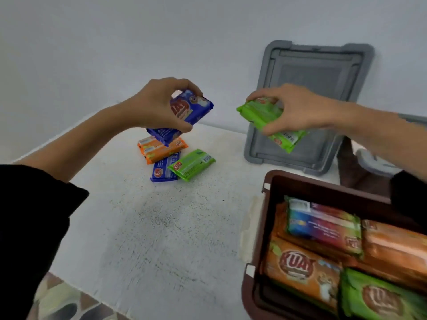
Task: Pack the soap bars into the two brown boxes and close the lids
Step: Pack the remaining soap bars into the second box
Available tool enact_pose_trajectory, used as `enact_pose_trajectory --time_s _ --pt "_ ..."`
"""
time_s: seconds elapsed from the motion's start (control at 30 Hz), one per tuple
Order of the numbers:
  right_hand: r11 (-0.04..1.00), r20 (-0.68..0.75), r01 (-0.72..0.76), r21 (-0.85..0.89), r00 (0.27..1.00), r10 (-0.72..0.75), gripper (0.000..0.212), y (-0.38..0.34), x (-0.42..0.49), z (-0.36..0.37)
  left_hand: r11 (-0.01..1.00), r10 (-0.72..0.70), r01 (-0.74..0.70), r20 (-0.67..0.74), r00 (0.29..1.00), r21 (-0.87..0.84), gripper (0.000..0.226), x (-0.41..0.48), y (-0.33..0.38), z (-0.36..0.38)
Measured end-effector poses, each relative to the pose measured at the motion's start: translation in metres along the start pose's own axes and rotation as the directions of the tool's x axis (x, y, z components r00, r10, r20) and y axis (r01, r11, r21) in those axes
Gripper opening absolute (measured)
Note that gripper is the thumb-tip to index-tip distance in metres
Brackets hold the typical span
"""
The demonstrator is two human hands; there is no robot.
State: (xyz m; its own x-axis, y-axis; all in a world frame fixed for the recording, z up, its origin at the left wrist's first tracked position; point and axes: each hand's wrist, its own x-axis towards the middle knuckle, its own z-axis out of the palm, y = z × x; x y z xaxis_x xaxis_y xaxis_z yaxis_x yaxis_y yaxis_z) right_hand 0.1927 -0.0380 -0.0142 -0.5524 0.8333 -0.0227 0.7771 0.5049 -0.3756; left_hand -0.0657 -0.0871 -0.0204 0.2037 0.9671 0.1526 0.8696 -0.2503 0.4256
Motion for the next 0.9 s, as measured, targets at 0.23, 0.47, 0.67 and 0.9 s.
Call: enact_pose_trajectory --time_s 0.23,0.47,0.67,0.9 --pt "0.995 0.101 -0.067 -0.078 0.992 0.075 0.073 0.024 -0.145 -0.024 0.877 0.478 -0.472 0.258 0.839 -0.089 0.069 -0.037 0.108 0.037" --pt "0.995 0.258 -0.095 -0.03 0.961 0.099 0.079 0.056 -0.242 0.018 0.73 0.639 -0.66 0.518 0.569 -0.175 0.076 -0.058 0.157 0.115" --pt "0.993 0.323 -0.058 -0.104 0.942 0.089 0.08 0.079 -0.271 0.059 0.666 0.566 -0.738 0.72 0.403 -0.11 0.071 -0.067 0.17 0.178" --pt "0.948 0.335 0.053 -0.313 0.94 0.058 0.08 0.087 -0.267 0.082 0.465 0.581 -0.879 0.71 0.397 0.11 0.071 -0.065 0.175 0.186"
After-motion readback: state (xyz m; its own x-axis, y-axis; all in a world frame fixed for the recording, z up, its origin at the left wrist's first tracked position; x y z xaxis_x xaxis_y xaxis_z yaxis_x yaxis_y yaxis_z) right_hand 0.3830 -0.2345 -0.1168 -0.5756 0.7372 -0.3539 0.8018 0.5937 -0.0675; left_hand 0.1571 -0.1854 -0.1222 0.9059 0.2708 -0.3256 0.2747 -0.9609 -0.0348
